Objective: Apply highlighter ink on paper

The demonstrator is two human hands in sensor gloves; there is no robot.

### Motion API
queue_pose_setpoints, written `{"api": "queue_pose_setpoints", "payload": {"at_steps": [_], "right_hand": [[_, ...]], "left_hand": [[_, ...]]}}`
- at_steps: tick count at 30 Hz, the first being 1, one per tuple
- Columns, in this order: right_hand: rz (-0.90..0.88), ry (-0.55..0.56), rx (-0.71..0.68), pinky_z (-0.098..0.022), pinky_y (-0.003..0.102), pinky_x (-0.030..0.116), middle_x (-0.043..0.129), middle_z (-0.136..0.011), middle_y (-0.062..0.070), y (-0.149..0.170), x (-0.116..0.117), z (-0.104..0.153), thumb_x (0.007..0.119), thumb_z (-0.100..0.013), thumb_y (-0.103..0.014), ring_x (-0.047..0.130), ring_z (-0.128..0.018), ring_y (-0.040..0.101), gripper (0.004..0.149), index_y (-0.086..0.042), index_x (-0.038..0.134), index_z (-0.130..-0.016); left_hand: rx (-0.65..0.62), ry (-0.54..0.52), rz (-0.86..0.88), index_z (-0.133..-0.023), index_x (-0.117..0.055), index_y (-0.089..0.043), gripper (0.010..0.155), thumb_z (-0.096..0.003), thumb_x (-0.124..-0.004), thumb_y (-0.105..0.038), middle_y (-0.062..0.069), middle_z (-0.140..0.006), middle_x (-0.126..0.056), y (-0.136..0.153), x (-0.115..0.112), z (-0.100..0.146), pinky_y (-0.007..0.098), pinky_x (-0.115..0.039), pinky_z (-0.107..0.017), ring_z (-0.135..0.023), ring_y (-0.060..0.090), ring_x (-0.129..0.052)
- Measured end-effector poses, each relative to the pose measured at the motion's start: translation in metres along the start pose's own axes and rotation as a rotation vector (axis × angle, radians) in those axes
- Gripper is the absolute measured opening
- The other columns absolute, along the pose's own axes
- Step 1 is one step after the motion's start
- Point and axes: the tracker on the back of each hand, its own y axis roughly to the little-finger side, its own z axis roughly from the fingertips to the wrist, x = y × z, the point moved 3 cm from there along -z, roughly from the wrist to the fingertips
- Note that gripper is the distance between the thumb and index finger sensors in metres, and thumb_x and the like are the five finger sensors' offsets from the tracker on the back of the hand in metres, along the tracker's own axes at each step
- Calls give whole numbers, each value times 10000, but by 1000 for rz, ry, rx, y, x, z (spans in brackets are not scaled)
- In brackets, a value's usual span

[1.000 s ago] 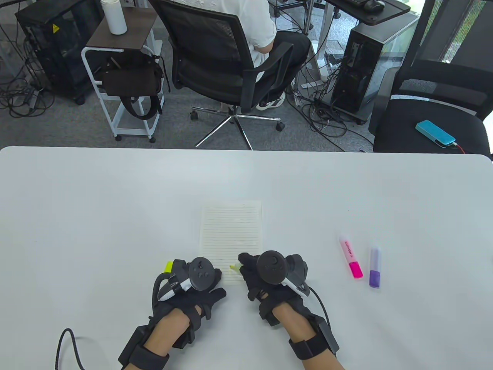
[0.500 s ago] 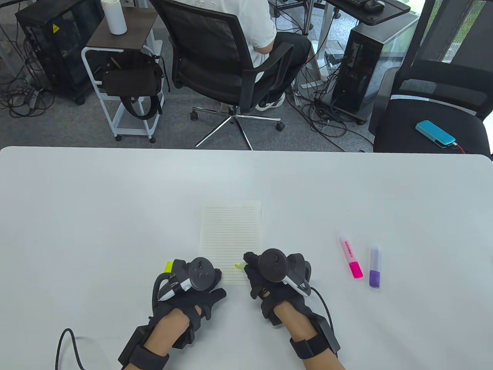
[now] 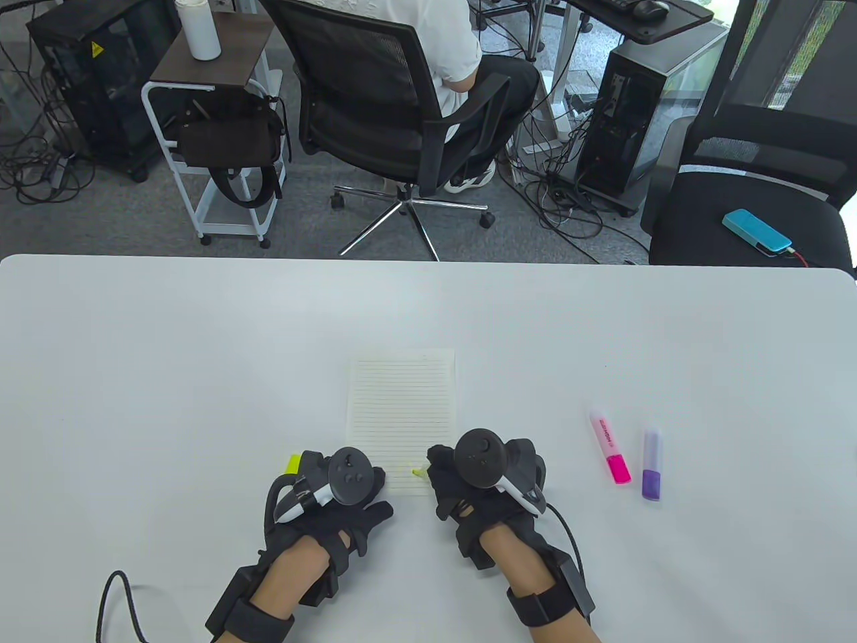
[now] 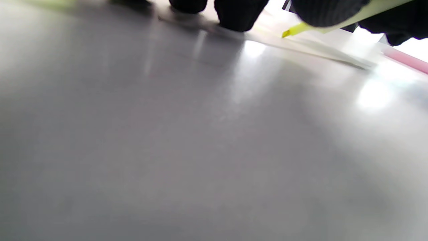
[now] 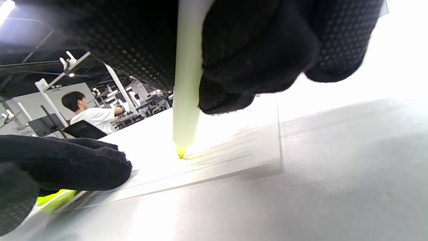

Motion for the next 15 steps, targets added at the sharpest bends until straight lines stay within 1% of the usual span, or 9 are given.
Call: {"api": "queue_pose_setpoints", "payload": {"at_steps": [2,5,9,15], "right_hand": [[-23,4,-12,-451,559,810,1014,-581,168,0,1,0,896,-457,-317,982,-260,290,394,-145,927,-809],[-63,-18,-31,-459,561,804,1009,-593,168,-3,4,0,895,-459,-316,980,-272,295,397,-148,920,-817],[-47,-31,-49,-467,562,800,1005,-605,166,-7,7,1,894,-460,-319,980,-283,295,400,-154,916,-824],[-28,-38,-31,-466,566,798,1004,-606,170,-5,8,0,894,-461,-315,980,-284,299,398,-152,916,-823]], "left_hand": [[0,0,0,-1077,-550,-295,698,-459,-635,-608,60,-1178,-363,0,0,0,669,-393,-710,-1036,490,-419],[0,0,0,-1078,-547,-295,698,-460,-635,-608,61,-1178,-360,0,0,0,670,-393,-710,-1036,492,-416],[0,0,0,-1078,-546,-295,699,-460,-635,-609,61,-1178,-358,0,0,0,669,-394,-710,-1037,491,-415],[0,0,0,-1079,-543,-296,700,-459,-636,-608,62,-1178,-357,0,0,0,669,-395,-710,-1037,491,-414]]}}
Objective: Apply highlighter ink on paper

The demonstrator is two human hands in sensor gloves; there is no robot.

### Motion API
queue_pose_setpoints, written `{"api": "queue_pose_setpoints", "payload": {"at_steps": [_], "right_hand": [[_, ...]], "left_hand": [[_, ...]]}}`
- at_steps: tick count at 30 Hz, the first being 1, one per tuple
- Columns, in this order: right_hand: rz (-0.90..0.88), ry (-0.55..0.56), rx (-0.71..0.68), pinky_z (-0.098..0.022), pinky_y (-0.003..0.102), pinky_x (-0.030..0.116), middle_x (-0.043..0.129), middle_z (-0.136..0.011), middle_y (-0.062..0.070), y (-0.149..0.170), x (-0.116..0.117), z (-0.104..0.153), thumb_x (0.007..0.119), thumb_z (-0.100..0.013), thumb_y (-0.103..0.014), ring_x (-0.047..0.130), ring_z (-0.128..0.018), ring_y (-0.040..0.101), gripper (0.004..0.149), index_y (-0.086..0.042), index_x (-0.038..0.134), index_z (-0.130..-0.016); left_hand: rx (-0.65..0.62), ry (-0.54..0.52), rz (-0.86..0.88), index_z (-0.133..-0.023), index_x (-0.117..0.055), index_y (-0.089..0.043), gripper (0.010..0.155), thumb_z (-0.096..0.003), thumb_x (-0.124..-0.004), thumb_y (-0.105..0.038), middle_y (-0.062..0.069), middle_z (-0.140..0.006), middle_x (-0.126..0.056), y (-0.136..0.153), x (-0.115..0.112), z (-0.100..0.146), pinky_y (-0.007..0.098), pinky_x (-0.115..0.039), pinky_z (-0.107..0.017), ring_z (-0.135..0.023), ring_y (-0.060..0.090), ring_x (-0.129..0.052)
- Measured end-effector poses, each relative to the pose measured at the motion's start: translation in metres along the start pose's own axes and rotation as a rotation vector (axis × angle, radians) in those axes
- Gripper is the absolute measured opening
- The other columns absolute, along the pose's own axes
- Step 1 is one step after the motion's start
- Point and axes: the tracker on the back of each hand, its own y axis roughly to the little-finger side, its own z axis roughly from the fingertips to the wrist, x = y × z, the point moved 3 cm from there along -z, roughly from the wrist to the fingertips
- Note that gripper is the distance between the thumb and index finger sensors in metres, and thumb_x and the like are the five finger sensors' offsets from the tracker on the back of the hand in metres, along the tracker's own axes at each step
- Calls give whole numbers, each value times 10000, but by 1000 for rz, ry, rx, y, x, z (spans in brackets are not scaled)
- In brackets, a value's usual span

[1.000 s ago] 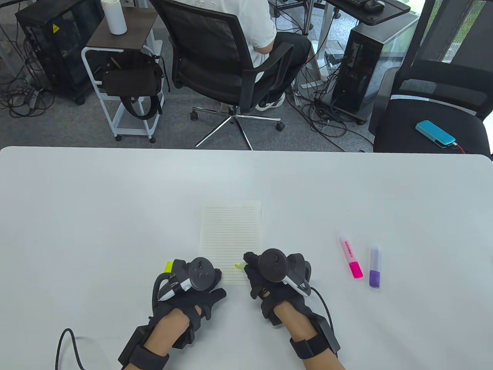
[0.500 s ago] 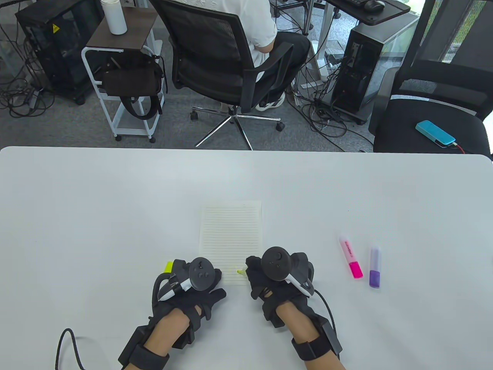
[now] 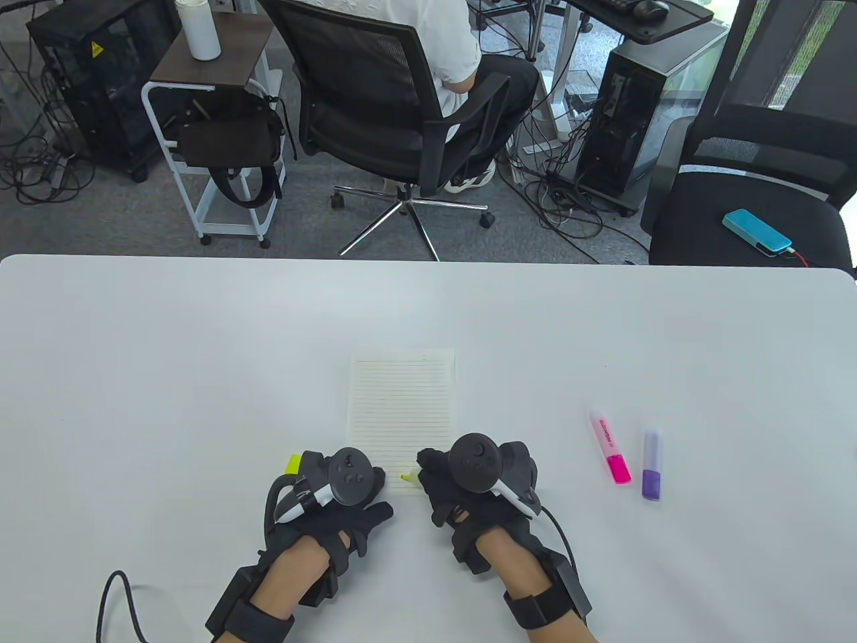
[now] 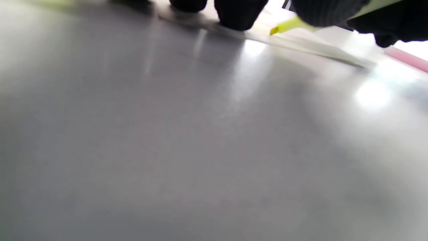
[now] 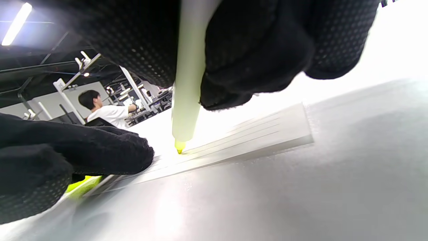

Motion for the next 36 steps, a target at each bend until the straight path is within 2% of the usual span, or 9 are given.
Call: {"api": "queue_pose_setpoints", "payload": {"at_steps": [5,10,17,23,27,32,36], "right_hand": [[26,21,42,-458,561,803,1008,-597,166,5,-5,1,892,-462,-317,979,-273,294,391,-153,922,-816],[-4,49,27,-462,560,799,1002,-606,162,5,-6,1,878,-468,-326,978,-282,290,404,-153,906,-832],[-17,21,6,-494,577,771,969,-686,177,0,5,0,858,-480,-306,977,-363,315,425,-170,862,-883],[53,32,30,-483,575,777,975,-676,184,0,3,0,862,-479,-300,977,-348,313,419,-165,871,-875],[12,3,11,-489,578,771,968,-686,186,-2,9,0,860,-482,-298,975,-358,319,422,-164,864,-882],[84,46,47,-476,576,779,977,-667,186,-1,2,1,860,-480,-299,978,-338,311,416,-157,875,-870],[36,8,16,-486,575,775,972,-682,183,-3,7,1,859,-482,-304,978,-355,314,419,-167,868,-877]], "left_hand": [[0,0,0,-1079,-541,-296,701,-459,-635,-609,62,-1178,-355,0,0,0,669,-394,-710,-1037,492,-411],[0,0,0,-1079,-540,-295,700,-460,-635,-608,61,-1178,-354,0,0,0,669,-394,-711,-1037,491,-411],[0,0,0,-1080,-538,-294,702,-460,-634,-609,64,-1179,-348,0,0,0,669,-393,-710,-1038,491,-408],[0,0,0,-1080,-536,-294,702,-460,-635,-608,63,-1178,-349,0,0,0,669,-394,-711,-1036,492,-408],[0,0,0,-1080,-537,-292,703,-459,-636,-608,63,-1178,-349,0,0,0,669,-395,-710,-1036,494,-407],[0,0,0,-1079,-537,-294,703,-458,-635,-609,61,-1178,-348,0,0,0,669,-396,-710,-1038,491,-406],[0,0,0,-1080,-535,-293,703,-460,-634,-609,62,-1178,-345,0,0,0,669,-394,-711,-1038,493,-404]]}}
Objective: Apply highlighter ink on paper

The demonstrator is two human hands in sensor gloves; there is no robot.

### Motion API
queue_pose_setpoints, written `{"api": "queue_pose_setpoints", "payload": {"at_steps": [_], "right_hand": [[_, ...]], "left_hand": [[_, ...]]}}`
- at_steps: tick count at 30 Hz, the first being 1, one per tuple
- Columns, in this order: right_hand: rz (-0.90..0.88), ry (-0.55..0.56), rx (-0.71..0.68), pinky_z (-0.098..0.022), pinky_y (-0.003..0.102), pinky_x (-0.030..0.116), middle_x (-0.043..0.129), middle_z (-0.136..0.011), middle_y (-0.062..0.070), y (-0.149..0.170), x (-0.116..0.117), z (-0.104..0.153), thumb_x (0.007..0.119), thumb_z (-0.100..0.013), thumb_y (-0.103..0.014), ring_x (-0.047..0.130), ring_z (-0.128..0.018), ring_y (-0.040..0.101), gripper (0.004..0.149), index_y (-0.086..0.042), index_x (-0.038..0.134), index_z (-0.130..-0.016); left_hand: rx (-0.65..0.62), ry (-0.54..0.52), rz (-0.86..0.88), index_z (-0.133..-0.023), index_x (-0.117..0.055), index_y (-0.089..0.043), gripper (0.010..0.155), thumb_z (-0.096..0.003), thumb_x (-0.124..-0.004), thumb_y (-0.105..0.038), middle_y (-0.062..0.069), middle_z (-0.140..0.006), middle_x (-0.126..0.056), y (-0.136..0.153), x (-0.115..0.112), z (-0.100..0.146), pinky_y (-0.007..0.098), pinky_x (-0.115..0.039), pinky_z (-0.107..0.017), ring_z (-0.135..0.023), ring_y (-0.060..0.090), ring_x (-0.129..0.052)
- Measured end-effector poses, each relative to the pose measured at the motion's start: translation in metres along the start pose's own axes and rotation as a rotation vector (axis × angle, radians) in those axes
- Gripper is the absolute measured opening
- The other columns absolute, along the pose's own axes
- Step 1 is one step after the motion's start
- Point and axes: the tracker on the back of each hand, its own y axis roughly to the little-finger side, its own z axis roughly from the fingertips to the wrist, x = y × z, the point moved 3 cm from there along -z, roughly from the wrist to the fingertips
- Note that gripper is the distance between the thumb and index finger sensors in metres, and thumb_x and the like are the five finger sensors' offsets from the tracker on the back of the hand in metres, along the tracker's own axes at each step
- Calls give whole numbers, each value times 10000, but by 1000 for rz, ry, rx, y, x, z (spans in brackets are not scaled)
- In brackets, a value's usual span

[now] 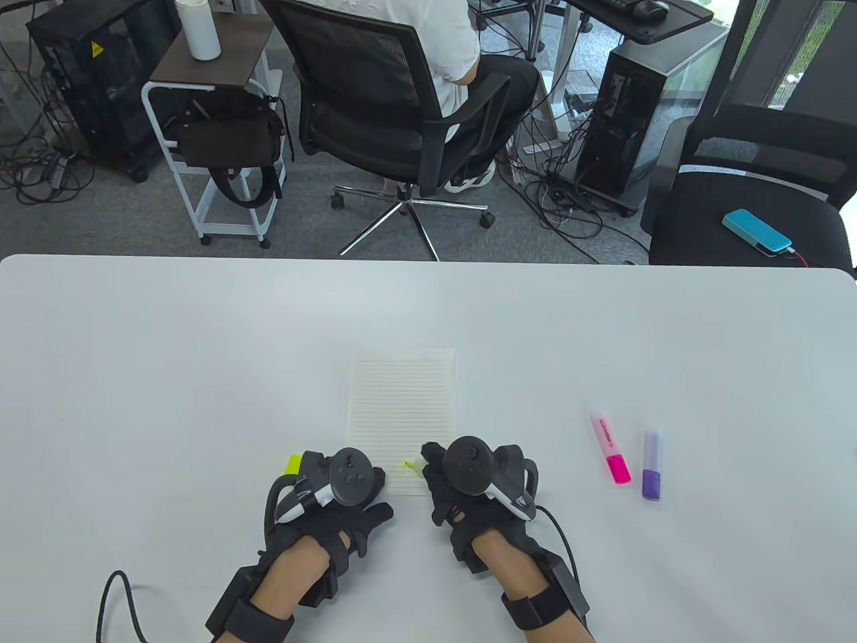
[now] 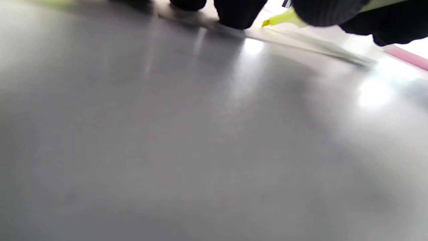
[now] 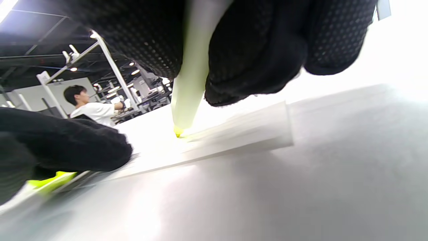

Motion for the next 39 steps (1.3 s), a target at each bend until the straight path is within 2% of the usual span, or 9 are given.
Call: {"api": "queue_pose_setpoints", "payload": {"at_steps": [5,9,15,19,22,28,34,39], "right_hand": [[53,34,30,-477,577,777,977,-666,184,1,-6,1,857,-482,-302,977,-338,314,414,-158,875,-870],[-7,-9,-3,-487,577,773,970,-680,181,-1,-1,1,857,-483,-307,976,-353,314,420,-168,866,-879],[50,20,23,-482,577,775,975,-669,182,-1,-4,1,854,-483,-306,975,-342,314,415,-163,872,-872],[-3,-12,7,-486,580,770,970,-678,186,-1,-1,0,853,-486,-305,975,-351,318,419,-163,865,-879],[49,8,26,-482,579,773,974,-671,183,-1,-4,0,849,-486,-313,975,-345,317,417,-165,868,-875],[12,-5,8,-482,581,771,972,-672,187,-2,0,0,852,-486,-310,975,-348,322,418,-160,866,-877],[84,35,23,-476,575,778,979,-658,179,-3,-6,2,849,-486,-314,976,-334,311,418,-160,867,-874],[33,7,8,-481,577,774,977,-663,182,-4,-1,1,852,-484,-316,976,-339,315,420,-162,869,-874]], "left_hand": [[0,0,0,-1081,-534,-293,703,-460,-635,-608,63,-1178,-344,0,0,0,669,-395,-710,-1037,493,-403],[0,0,0,-1080,-535,-292,703,-460,-635,-607,63,-1177,-345,0,0,0,669,-395,-710,-1037,493,-404],[0,0,0,-1079,-535,-293,702,-459,-635,-608,64,-1177,-346,0,0,0,668,-396,-710,-1037,491,-405],[0,0,0,-1080,-533,-294,703,-459,-635,-607,63,-1177,-345,0,0,0,669,-396,-710,-1037,492,-404],[0,0,0,-1080,-532,-295,703,-459,-635,-608,63,-1177,-344,0,0,0,668,-395,-711,-1038,490,-403],[-1,8,-6,-1080,-530,-293,705,-459,-635,-608,64,-1177,-343,0,-2,1,669,-395,-710,-1037,492,-402],[-1,8,-6,-1080,-530,-293,704,-459,-637,-607,62,-1177,-342,-1,-2,1,668,-396,-710,-1037,493,-402],[-1,8,-6,-1081,-526,-293,706,-459,-639,-606,62,-1177,-338,-1,-2,1,668,-397,-710,-1037,493,-399]]}}
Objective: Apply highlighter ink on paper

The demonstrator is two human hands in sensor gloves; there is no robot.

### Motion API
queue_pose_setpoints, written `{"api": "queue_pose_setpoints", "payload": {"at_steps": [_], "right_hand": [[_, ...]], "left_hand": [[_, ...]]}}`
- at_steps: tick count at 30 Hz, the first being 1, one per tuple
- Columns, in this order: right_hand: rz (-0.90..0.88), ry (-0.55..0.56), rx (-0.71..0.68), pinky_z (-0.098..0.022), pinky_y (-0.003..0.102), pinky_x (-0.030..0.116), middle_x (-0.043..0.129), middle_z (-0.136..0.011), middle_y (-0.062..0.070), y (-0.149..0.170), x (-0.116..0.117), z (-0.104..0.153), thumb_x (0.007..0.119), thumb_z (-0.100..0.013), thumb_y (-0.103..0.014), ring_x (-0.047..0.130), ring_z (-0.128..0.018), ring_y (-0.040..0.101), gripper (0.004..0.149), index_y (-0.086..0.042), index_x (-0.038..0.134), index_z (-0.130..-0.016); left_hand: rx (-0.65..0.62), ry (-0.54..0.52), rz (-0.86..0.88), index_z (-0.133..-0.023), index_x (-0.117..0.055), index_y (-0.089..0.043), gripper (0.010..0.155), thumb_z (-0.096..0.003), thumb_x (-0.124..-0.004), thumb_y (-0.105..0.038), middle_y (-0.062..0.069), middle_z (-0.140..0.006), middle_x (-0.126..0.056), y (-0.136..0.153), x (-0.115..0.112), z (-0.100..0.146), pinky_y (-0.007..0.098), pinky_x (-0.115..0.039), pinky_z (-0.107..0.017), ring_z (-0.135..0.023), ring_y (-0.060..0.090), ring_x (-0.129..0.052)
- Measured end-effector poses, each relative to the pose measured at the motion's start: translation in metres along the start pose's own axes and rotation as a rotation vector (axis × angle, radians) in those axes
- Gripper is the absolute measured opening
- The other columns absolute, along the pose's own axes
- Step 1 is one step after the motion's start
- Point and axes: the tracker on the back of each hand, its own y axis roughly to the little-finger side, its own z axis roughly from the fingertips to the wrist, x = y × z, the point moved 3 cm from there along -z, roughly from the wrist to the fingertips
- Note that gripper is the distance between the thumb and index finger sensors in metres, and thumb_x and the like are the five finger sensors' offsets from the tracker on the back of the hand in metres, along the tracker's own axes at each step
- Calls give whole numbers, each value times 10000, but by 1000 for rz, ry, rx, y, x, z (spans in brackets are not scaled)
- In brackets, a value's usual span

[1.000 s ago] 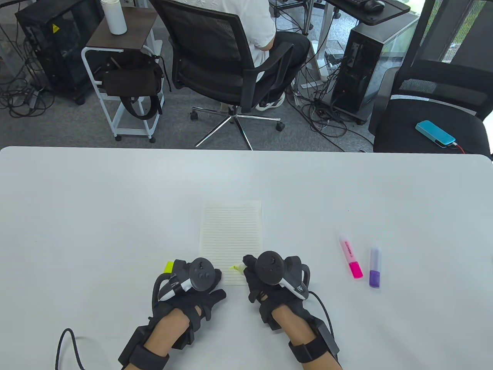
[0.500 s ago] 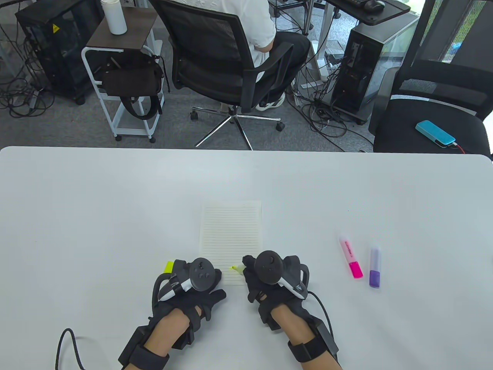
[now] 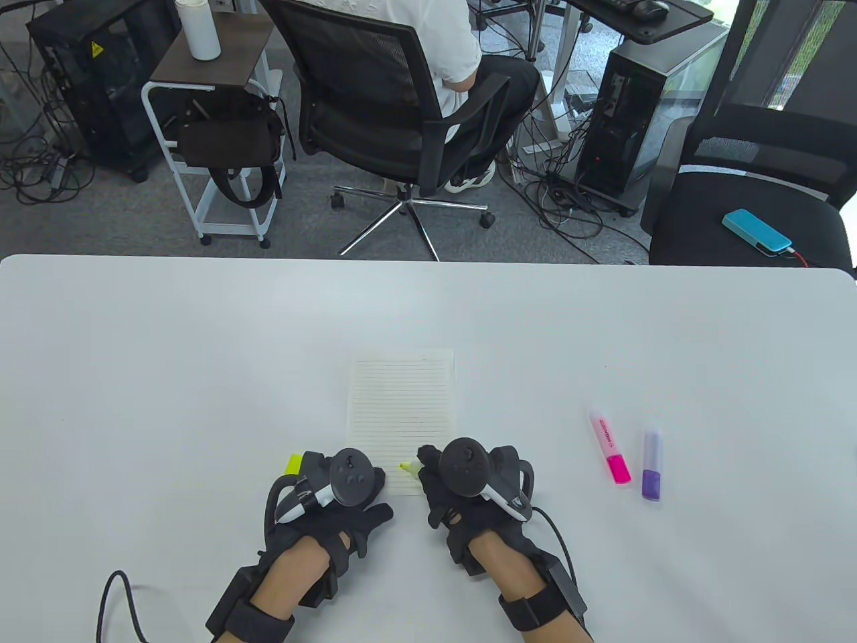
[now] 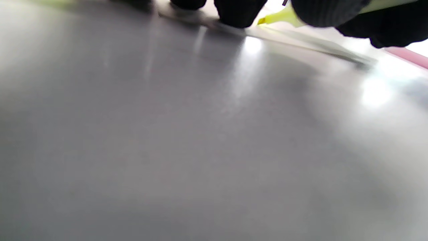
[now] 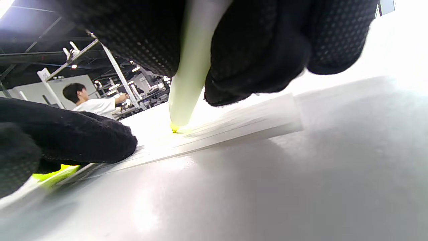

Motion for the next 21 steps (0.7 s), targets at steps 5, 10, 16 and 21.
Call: {"api": "queue_pose_setpoints", "payload": {"at_steps": [5,10,16,21], "right_hand": [[28,15,13,-476,575,778,980,-656,178,1,-3,1,850,-486,-320,976,-333,311,419,-159,870,-872],[4,2,-3,-477,574,778,979,-655,178,2,0,0,850,-485,-320,976,-331,311,420,-161,869,-873],[-22,-15,-6,-457,564,794,1000,-604,169,2,-3,1,866,-471,-327,975,-282,297,406,-150,905,-834],[-22,1,-7,-470,569,784,986,-635,174,2,0,-1,855,-478,-324,973,-312,304,418,-157,880,-860]], "left_hand": [[0,0,0,-1081,-525,-293,707,-458,-639,-607,64,-1176,-336,0,0,0,669,-396,-710,-1038,491,-397],[0,0,0,-1081,-523,-296,706,-458,-639,-606,64,-1176,-333,0,0,0,668,-396,-710,-1039,490,-395],[1,5,-1,-1081,-522,-296,706,-458,-638,-607,66,-1176,-332,0,-1,1,668,-396,-711,-1038,490,-394],[1,6,-1,-1082,-520,-296,707,-458,-638,-607,49,-1177,-330,0,-1,0,667,-397,-711,-1039,490,-392]]}}
